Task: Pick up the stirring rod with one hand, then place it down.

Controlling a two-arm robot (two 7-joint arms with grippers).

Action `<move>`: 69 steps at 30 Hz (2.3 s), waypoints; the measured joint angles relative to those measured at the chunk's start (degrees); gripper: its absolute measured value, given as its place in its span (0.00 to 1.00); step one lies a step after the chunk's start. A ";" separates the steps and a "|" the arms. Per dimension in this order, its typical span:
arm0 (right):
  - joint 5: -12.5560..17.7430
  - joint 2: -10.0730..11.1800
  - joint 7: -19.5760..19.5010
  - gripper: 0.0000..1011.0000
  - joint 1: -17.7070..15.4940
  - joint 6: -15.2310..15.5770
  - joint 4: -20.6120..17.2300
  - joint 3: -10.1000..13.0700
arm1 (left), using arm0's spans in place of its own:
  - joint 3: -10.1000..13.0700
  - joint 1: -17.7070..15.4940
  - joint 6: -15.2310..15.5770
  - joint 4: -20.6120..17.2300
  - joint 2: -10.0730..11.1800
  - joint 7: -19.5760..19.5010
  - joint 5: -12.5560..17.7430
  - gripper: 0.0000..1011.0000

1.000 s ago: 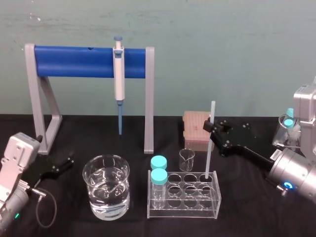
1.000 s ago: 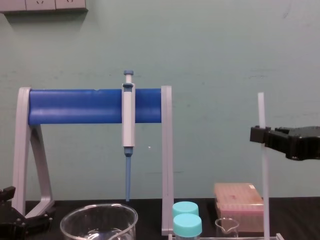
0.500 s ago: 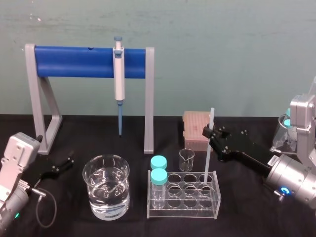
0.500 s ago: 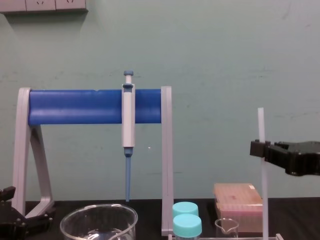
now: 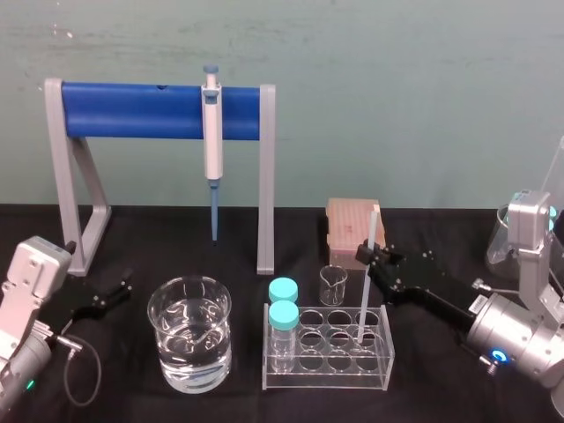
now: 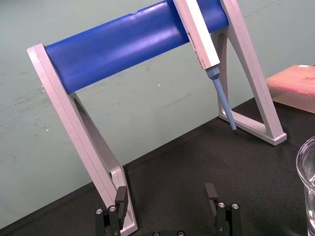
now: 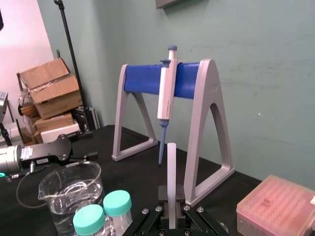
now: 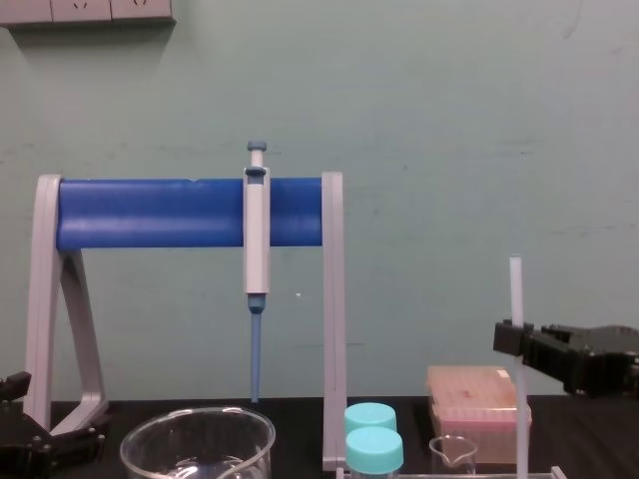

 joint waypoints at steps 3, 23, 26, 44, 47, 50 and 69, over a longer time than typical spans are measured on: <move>-0.09 -0.06 0.13 0.08 0.04 0.00 0.41 -0.15 | 0.00 0.00 0.00 0.00 0.00 0.00 0.00 0.99; -0.54 -0.10 -0.29 0.27 -0.36 0.85 1.27 0.00 | 0.00 0.00 0.00 0.00 0.00 0.00 0.00 0.99; -0.62 -0.11 -0.39 0.39 -0.39 0.98 1.27 0.04 | 0.00 0.00 0.00 0.00 0.00 0.00 0.00 0.99; -0.81 0.00 -0.65 0.91 -0.80 0.95 0.97 0.60 | 0.00 0.00 0.00 0.00 0.00 0.00 0.00 0.99; -0.81 0.06 -0.70 0.99 -0.93 0.94 0.79 0.70 | 0.00 0.00 0.00 0.00 0.00 0.00 0.00 0.99; -0.93 0.29 -1.33 0.99 -1.29 1.01 0.07 0.94 | 0.00 0.00 0.00 0.00 0.00 0.00 0.00 0.99; -15.62 -3.60 -31.33 0.99 -9.15 3.68 -7.76 7.28 | 0.00 0.00 0.00 0.00 0.00 0.00 0.00 0.99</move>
